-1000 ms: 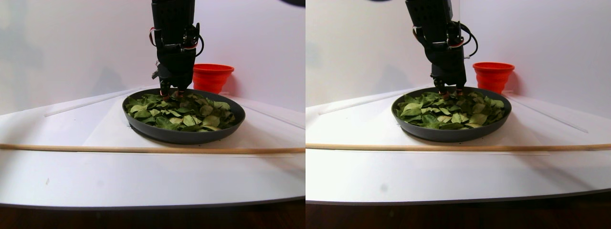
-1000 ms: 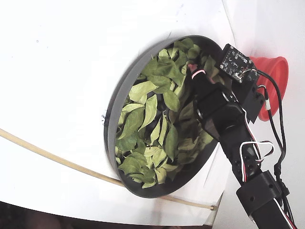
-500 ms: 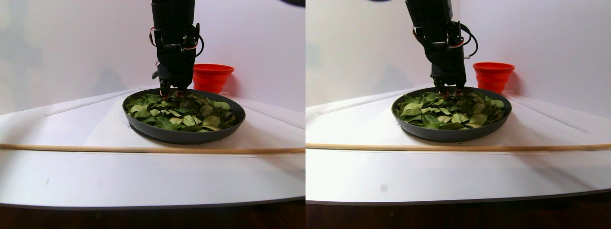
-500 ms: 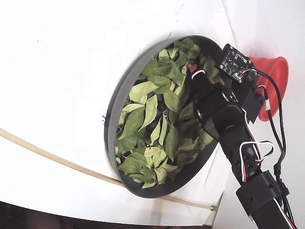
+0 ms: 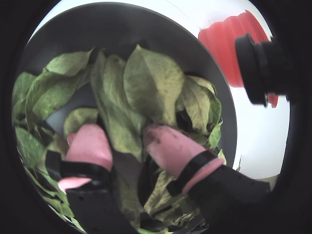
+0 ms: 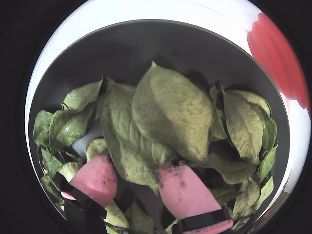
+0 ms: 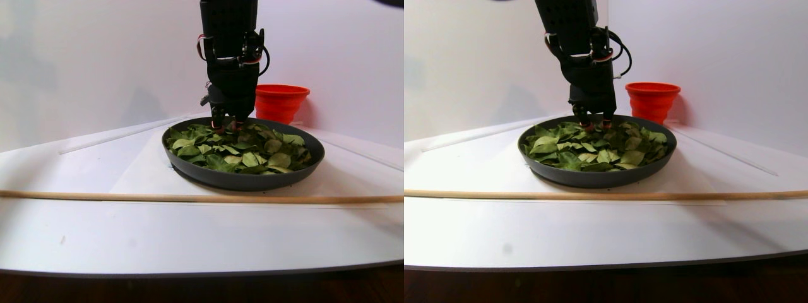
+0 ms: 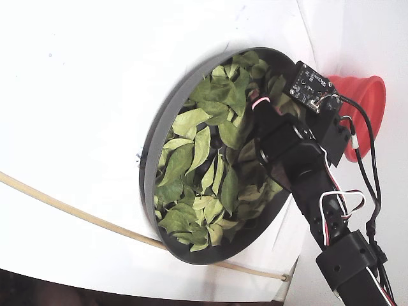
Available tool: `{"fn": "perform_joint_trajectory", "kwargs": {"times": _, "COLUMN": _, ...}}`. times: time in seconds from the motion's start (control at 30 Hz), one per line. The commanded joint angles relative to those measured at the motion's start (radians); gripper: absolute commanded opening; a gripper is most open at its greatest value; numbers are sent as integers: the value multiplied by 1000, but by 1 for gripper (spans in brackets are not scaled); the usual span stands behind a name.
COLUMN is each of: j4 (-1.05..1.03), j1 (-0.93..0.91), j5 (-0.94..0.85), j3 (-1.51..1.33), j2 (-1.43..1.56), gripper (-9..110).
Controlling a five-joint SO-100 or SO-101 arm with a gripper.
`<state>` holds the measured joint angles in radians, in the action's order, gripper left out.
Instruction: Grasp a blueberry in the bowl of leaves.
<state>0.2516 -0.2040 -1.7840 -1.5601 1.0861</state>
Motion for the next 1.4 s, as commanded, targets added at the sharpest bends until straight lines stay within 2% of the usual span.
{"fn": "perform_joint_trajectory", "kwargs": {"times": 0.0, "j4": -11, "j1": 2, "j5": 15, "j3": 0, "j2": 135, "gripper": 16}}
{"fn": "perform_joint_trajectory", "kwargs": {"times": 1.37, "j4": -114, "j1": 26, "j5": 26, "j3": -120, "j2": 337, "gripper": 15}}
